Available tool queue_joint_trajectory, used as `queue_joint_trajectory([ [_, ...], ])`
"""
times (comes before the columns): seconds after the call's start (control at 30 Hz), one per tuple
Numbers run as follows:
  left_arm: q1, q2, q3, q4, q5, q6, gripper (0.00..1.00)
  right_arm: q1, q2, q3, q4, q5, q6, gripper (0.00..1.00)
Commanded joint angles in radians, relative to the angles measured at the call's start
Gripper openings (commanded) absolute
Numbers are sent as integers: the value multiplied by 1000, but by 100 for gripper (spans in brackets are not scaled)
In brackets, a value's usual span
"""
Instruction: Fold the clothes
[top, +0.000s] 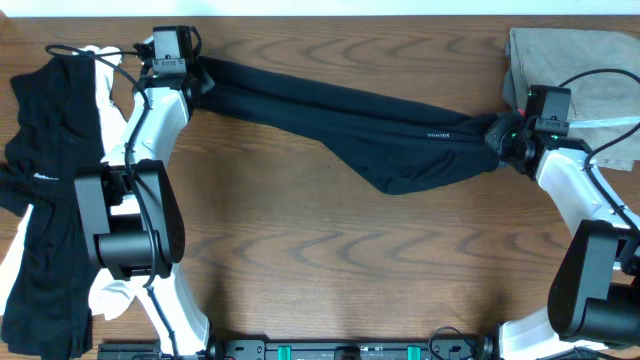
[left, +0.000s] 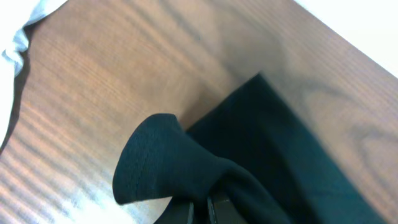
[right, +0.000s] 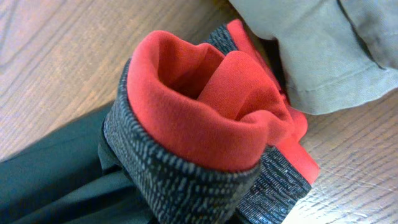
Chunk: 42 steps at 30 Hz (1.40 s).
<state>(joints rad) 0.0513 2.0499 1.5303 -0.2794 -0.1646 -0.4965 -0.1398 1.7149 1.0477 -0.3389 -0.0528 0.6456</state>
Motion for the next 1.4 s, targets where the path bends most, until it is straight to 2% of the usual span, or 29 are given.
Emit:
queue_joint_trajectory([
  [0.0, 8, 15, 13, 47, -50, 14, 11, 8, 10, 25, 3, 31, -11, 1],
  [0.03, 6, 23, 13, 73, -49, 13, 29, 8, 10, 25, 4, 36, -11, 1],
  [0.07, 3, 34, 13, 96, -49, 14, 64, 10, 10, 25, 3, 42, -11, 1],
  [0.1, 0, 41, 13, 114, -47, 14, 86, 11, 10, 25, 3, 43, -11, 1],
  [0.13, -4, 46, 13, 122, -46, 15, 96, 13, 10, 25, 3, 45, -11, 1],
  [0.4, -12, 48, 13, 93, -58, 59, 98, 15, 10, 25, 6, 61, -12, 1],
  [0.57, -3, 48, 13, 0, -58, 59, 98, 15, 10, 25, 23, 76, -20, 2],
  [0.83, -1, 48, 13, -112, -58, 59, 98, 17, 103, 25, 158, 97, -49, 4],
  [0.87, -1, 48, 13, -119, -58, 59, 98, 18, 121, 25, 183, 93, -49, 8],
  [0.9, -1, 48, 13, -124, -58, 59, 98, 18, 140, 25, 206, 88, -49, 17],
  [0.93, -1, 48, 13, -128, -58, 59, 98, 18, 155, 25, 221, 82, -49, 38],
  [0.97, -1, 48, 13, -128, -58, 59, 98, 18, 165, 25, 226, 78, -49, 64],
  [1.03, -1, 47, 13, -127, -58, 59, 98, 18, 164, 25, 225, 70, -49, 88],
  [1.07, -1, 43, 14, -125, -58, 59, 98, 18, 158, 26, 224, 60, -50, 94],
  [1.13, -1, 36, 17, -124, -57, 77, 98, 18, 134, 36, 214, 25, -66, 99],
  [1.37, 0, 23, 91, -192, 0, 193, 98, 30, -8, 131, 64, -8, -132, 99],
])
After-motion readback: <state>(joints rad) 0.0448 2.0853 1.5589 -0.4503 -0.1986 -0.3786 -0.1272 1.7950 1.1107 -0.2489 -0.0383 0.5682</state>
